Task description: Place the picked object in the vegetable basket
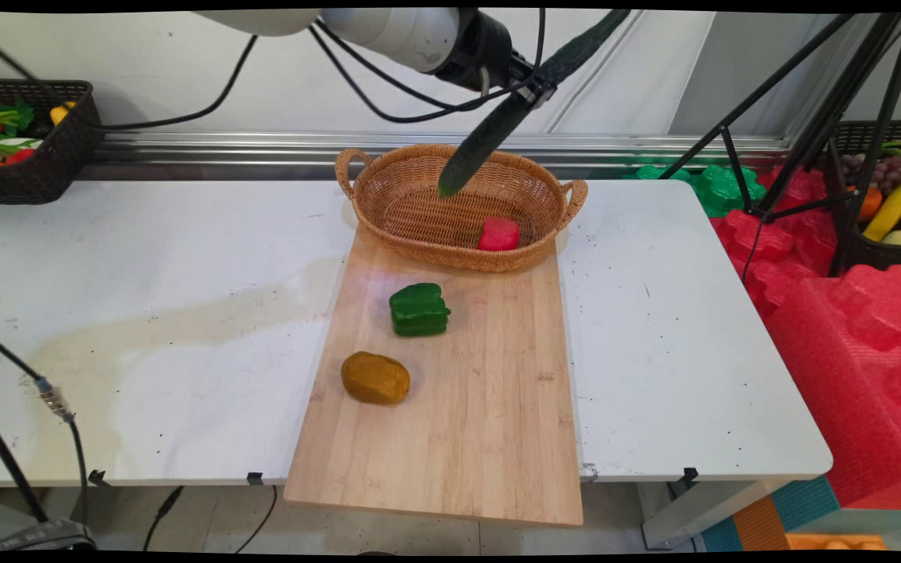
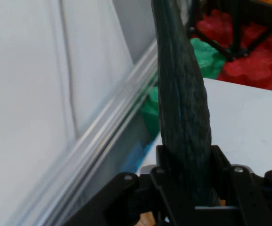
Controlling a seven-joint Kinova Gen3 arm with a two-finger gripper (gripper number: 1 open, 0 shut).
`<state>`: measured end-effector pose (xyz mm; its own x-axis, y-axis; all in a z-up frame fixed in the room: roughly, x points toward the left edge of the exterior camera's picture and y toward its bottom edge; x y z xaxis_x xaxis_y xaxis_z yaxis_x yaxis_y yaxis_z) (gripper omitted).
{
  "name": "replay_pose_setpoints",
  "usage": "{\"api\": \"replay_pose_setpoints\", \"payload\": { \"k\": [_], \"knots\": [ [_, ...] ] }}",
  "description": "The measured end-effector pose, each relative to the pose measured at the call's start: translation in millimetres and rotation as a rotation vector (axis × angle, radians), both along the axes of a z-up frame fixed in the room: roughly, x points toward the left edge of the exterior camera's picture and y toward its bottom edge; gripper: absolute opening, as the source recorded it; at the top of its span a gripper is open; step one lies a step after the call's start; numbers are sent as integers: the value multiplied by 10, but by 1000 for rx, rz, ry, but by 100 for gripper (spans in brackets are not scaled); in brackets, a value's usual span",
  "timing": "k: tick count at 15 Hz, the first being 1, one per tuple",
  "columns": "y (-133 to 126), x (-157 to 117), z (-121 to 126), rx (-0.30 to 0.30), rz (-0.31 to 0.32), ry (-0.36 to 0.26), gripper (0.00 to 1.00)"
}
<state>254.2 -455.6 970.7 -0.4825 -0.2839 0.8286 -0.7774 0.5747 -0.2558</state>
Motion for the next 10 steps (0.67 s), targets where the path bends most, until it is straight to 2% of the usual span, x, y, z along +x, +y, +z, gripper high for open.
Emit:
{"api": "replay_pose_setpoints", "payload": {
  "k": [5,10],
  "knots": [
    [-492,102,-278,-24,-3,-39,0],
    [-829,161,-671,11,-18,-42,0]
  ]
}}
